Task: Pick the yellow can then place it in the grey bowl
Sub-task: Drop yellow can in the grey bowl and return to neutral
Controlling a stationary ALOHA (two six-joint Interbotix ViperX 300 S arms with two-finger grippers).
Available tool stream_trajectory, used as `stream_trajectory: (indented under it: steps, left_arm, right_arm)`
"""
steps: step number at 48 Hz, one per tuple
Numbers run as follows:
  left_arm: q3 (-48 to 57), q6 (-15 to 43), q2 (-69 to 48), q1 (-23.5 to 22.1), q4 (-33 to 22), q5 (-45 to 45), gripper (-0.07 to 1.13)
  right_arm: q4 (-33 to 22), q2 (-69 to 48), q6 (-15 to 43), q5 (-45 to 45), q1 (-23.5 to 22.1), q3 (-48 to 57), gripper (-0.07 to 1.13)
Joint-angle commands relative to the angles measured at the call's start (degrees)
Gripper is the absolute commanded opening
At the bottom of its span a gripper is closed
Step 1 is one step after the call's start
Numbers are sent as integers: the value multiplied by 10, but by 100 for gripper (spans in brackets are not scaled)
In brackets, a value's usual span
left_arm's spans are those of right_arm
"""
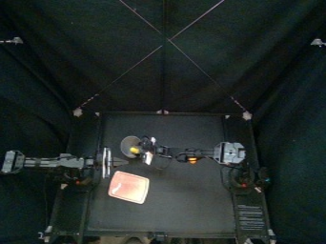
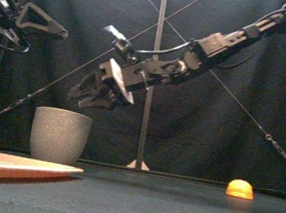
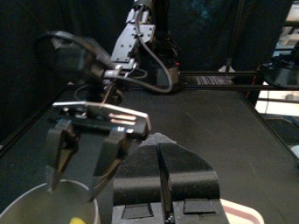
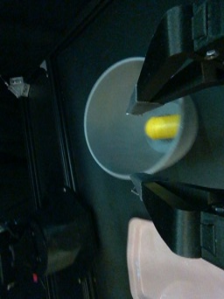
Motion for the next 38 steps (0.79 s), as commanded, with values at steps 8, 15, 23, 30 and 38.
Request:
stream_trajectory:
  steps: [8,15,23,30,38]
  left_arm:
    - [4,-1,3,1,0,-3,0]
    - [7,0,4,2,1,-3,0]
    - [10,0,4,3,1,-3,0]
    - [11,-1,4,4,-4,-3,0]
    - [12,1,4,4,-16,-3,0]
  right_arm:
    - [11,-151,-2,-108,27,163,90]
    - [13,-203,0,-181,36,263,90]
    - [25,-259,-1,-234,56,342,90]
    - [27,-294,-1,-238,66,381,90]
    - [26,-327,-1,-239,73,415,90]
